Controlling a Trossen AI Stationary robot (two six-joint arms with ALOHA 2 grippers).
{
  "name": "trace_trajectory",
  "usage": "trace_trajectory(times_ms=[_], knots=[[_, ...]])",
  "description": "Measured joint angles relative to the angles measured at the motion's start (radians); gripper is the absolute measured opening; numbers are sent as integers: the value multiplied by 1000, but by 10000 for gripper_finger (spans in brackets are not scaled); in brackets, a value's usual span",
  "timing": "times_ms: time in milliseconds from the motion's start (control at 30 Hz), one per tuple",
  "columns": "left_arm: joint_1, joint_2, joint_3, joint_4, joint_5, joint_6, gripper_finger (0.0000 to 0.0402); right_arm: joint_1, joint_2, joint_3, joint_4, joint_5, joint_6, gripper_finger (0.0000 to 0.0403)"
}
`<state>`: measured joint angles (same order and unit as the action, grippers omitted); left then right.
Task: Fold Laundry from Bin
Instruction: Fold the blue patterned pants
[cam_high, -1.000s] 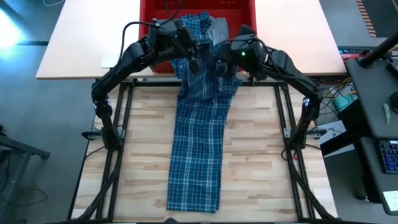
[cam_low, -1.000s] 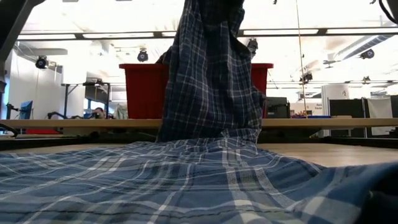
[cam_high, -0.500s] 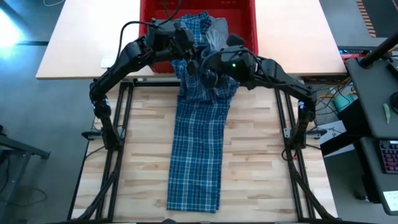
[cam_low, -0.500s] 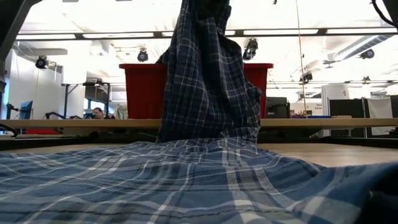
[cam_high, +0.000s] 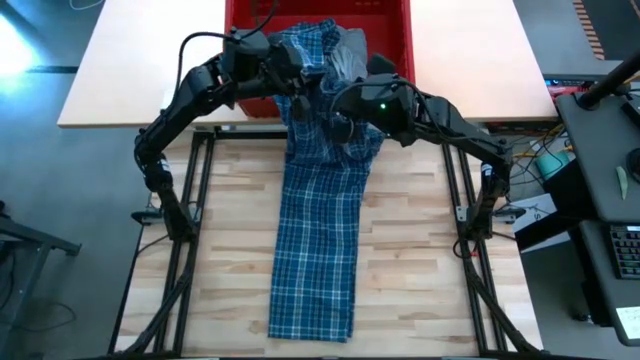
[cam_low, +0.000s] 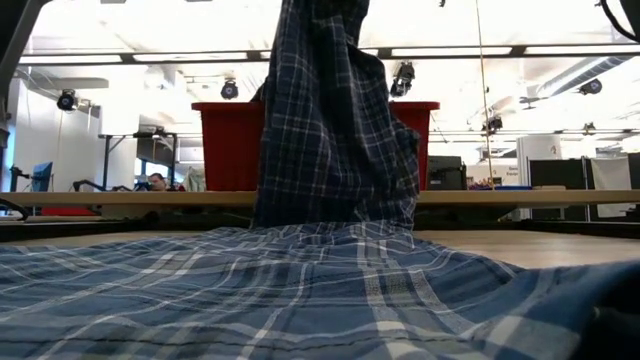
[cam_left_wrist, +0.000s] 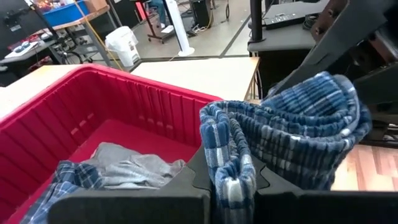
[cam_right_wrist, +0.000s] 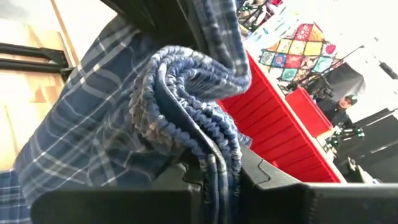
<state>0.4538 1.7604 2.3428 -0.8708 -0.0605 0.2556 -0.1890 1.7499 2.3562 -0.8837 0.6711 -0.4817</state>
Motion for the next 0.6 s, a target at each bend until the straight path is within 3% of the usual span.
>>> trace_trajectory(times_ms=[600], knots=[[-8,-61,0,-105,68,-85,0,20,-18,0,-224,-77,179,27]])
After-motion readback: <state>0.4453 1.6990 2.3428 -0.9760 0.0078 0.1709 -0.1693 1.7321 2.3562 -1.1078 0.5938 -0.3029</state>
